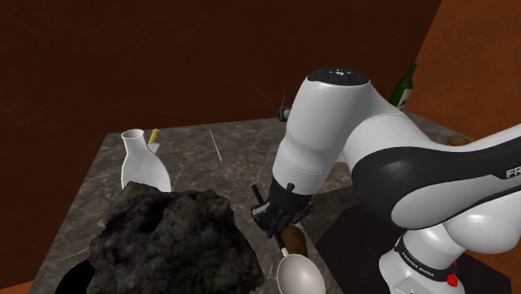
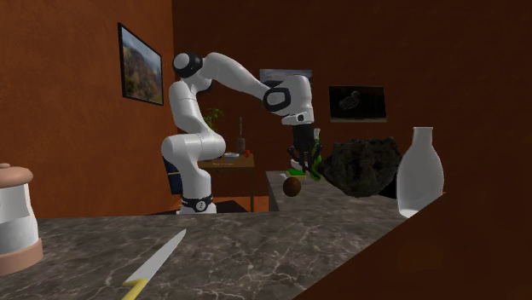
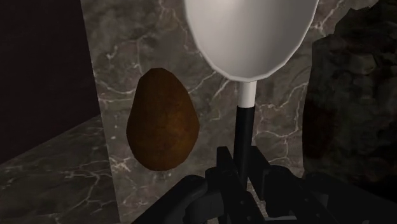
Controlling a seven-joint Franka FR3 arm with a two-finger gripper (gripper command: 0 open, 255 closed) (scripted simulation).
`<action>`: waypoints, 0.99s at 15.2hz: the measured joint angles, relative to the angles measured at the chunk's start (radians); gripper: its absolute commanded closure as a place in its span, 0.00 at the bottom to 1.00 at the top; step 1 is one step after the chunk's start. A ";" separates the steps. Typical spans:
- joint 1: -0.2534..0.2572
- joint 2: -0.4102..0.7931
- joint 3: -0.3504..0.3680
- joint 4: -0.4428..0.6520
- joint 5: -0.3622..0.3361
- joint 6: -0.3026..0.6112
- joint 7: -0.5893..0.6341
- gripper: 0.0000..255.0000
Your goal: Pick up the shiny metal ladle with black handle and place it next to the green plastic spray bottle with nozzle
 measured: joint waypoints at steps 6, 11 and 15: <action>-0.010 0.049 0.036 -0.053 -0.001 0.100 0.013 1.00; -0.028 0.100 0.067 -0.085 -0.014 0.184 0.028 1.00; -0.042 0.130 0.087 -0.093 -0.027 0.236 0.043 1.00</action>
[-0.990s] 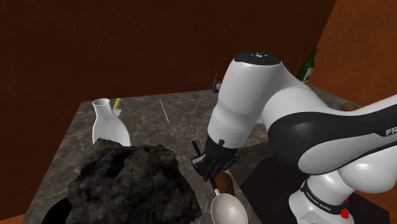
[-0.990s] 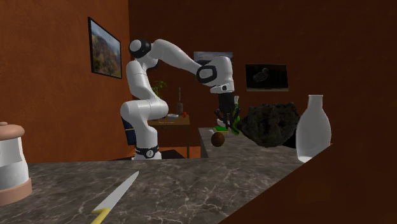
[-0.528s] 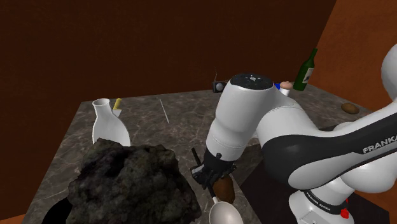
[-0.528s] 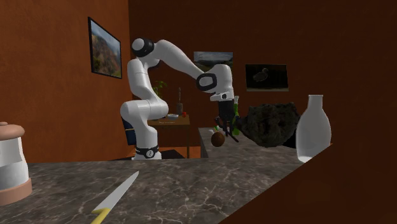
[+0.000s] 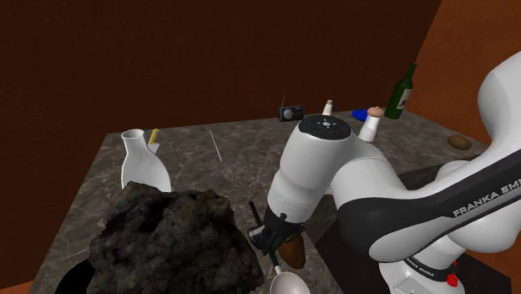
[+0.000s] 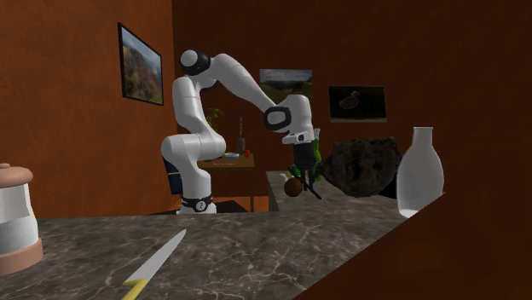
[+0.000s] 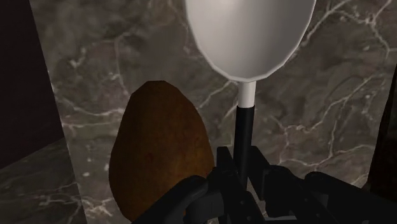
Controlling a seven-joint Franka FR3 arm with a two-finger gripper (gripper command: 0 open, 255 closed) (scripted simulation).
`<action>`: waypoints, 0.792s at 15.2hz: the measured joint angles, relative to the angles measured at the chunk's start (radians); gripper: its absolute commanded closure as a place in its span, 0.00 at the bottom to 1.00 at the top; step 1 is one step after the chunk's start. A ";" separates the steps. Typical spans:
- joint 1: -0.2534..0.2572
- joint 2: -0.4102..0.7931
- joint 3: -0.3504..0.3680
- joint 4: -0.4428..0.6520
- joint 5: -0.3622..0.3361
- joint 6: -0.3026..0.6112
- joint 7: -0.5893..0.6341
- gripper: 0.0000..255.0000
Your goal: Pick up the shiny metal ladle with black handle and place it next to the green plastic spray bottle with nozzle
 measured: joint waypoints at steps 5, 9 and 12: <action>-0.001 0.003 0.000 0.000 -0.002 0.002 0.001 0.00; 0.013 -0.016 -0.010 -0.009 0.012 -0.003 -0.011 0.00; 0.010 -0.015 -0.009 0.001 0.008 -0.022 -0.007 0.00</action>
